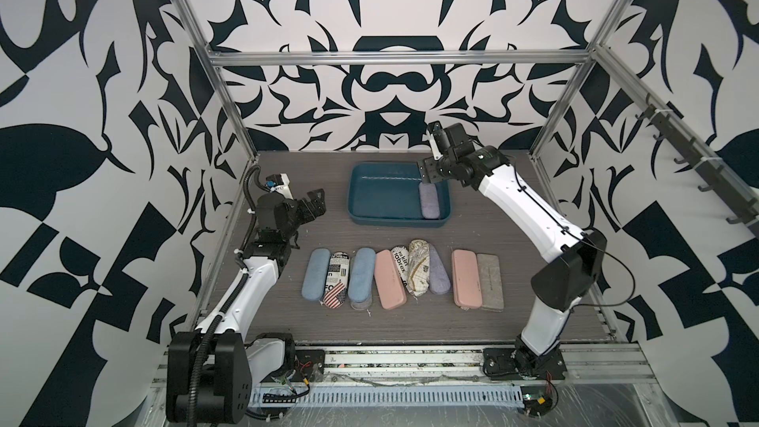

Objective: Put the glasses cases into the storage boxes
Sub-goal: Pick up the glasses case at the center of the board.

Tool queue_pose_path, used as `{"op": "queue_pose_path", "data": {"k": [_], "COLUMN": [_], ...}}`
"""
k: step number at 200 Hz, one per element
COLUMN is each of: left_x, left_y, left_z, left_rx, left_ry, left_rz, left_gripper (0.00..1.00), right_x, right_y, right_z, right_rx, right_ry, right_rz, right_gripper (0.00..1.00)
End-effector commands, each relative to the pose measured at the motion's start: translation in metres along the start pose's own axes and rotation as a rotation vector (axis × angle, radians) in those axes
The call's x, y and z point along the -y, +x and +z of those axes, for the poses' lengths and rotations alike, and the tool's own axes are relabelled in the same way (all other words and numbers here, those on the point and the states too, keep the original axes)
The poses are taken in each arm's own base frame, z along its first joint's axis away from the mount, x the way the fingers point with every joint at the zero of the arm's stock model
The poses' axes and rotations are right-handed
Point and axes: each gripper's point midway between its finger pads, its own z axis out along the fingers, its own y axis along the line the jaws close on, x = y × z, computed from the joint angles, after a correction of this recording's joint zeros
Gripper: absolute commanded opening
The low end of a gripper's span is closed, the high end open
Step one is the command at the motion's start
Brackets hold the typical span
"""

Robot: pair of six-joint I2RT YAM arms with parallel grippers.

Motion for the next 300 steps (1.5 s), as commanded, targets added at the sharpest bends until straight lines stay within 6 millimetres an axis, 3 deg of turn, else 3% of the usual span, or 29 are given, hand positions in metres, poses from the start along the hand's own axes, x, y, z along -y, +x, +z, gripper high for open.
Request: {"op": "queue_pose_path", "data": {"k": [1, 23, 57, 89, 101, 134, 187, 247, 256, 300], "left_x": [-0.023, -0.027, -0.035, -0.039, -0.043, -0.060, -0.078, -0.083, -0.082, -0.083], "left_y": [0.052, 0.080, 0.121, 0.144, 0.151, 0.179, 0.200, 0.219, 0.221, 0.223], "left_z": [-0.019, -0.035, -0.055, -0.068, -0.071, -0.079, -0.081, -0.072, -0.071, -0.066], "left_rx": [-0.253, -0.375, -0.516, -0.589, -0.616, -0.733, -0.791, -0.870, -0.877, -0.878], "left_ry": [-0.138, -0.172, -0.211, -0.295, -0.335, -0.449, -0.565, -0.612, -0.612, -0.630], "left_rz": [-0.091, -0.150, -0.199, -0.134, -0.109, -0.078, -0.064, -0.046, -0.043, -0.038], "left_gripper": [0.99, 0.99, 0.99, 0.98, 0.97, 0.96, 0.94, 0.86, 0.81, 0.77], "right_x": [0.004, 0.006, -0.001, -0.004, -0.013, -0.015, -0.006, -0.001, -0.001, 0.003], "right_y": [-0.002, 0.008, 0.019, 0.024, 0.026, 0.029, 0.036, 0.037, 0.037, 0.040], "right_z": [-0.013, -0.025, -0.021, -0.011, -0.009, -0.004, -0.005, -0.004, -0.003, 0.002], "right_rx": [0.118, 0.171, 0.180, 0.187, 0.187, 0.188, 0.191, 0.190, 0.190, 0.180], "right_ry": [-0.004, -0.023, -0.062, -0.067, -0.117, -0.143, -0.140, -0.146, -0.146, -0.146], "right_rz": [0.042, 0.065, 0.041, 0.010, -0.004, -0.009, 0.013, 0.026, 0.029, 0.040], "right_gripper": [0.90, 0.90, 0.90, 0.90, 0.89, 0.89, 0.88, 0.88, 0.88, 0.87]}}
